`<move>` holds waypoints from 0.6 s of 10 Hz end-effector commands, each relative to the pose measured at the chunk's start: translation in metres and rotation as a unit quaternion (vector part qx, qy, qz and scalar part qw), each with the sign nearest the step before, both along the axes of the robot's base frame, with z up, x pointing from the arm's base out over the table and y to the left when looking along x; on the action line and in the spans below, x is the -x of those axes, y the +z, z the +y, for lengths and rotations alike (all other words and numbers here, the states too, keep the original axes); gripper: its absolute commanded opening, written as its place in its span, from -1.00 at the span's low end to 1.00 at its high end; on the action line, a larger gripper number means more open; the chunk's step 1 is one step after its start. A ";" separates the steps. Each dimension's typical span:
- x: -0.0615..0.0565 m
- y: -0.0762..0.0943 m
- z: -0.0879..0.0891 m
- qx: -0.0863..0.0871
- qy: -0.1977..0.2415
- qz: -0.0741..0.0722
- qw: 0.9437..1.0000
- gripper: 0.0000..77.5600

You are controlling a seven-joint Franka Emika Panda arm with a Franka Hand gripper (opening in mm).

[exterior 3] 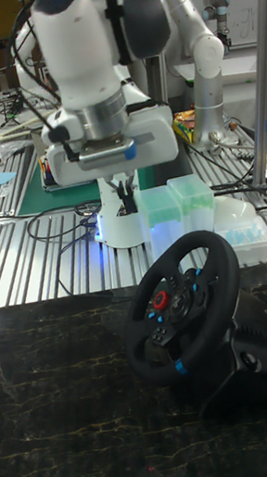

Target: Rotate the steering wheel 90 degrees clockwise

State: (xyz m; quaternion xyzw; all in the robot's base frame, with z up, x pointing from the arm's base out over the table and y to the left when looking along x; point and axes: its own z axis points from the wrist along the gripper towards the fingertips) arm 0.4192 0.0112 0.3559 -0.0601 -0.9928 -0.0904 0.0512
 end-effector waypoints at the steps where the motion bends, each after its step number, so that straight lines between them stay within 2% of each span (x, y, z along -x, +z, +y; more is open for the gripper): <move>1: 0.009 0.007 -0.009 0.115 0.068 -0.044 0.990 -1.00; 4: 0.013 -0.008 -0.017 0.125 0.069 -0.029 0.989 -1.00; 5: 0.014 -0.012 -0.017 0.122 0.069 -0.004 0.990 -1.00; 6: 0.014 -0.012 -0.017 0.121 0.069 0.000 0.990 -1.00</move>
